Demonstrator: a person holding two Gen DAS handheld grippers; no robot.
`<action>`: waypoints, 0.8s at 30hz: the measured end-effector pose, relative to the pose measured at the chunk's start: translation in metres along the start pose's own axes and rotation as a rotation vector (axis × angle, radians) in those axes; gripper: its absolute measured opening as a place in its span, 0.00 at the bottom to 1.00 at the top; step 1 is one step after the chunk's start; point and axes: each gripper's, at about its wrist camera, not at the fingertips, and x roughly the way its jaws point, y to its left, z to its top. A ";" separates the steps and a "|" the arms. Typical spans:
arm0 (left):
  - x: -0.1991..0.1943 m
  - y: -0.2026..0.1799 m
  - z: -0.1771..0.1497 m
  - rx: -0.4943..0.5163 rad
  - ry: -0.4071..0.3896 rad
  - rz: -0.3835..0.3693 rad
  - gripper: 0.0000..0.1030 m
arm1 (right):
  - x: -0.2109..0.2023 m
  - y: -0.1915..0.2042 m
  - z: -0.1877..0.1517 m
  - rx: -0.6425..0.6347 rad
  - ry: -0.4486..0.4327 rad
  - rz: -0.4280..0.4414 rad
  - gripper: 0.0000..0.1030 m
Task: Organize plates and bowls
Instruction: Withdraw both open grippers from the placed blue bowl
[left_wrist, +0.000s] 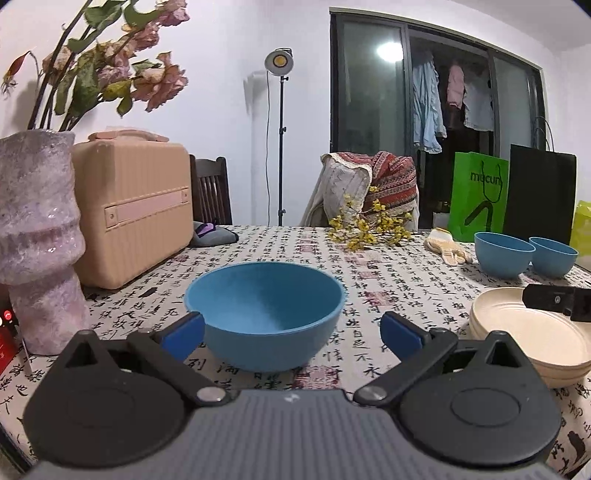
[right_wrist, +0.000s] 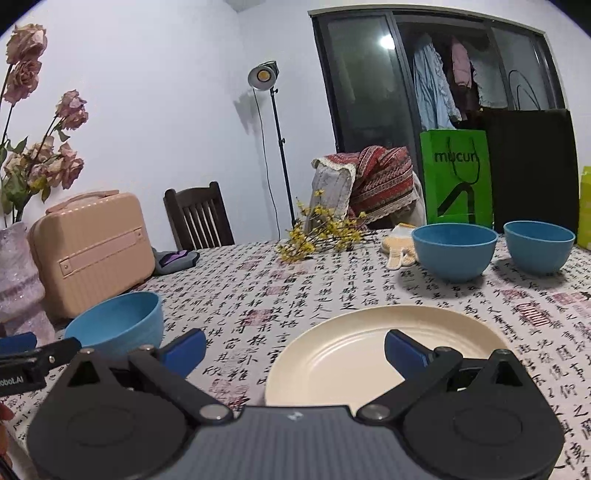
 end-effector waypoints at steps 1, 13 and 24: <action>0.000 -0.002 0.000 0.000 -0.001 -0.002 1.00 | -0.001 -0.002 0.000 0.002 -0.001 -0.002 1.00; -0.002 -0.028 0.005 0.013 0.012 -0.020 1.00 | -0.012 -0.029 0.000 0.040 -0.026 -0.012 1.00; 0.007 -0.054 0.011 -0.006 0.039 -0.030 1.00 | -0.019 -0.061 0.002 0.084 -0.054 -0.048 1.00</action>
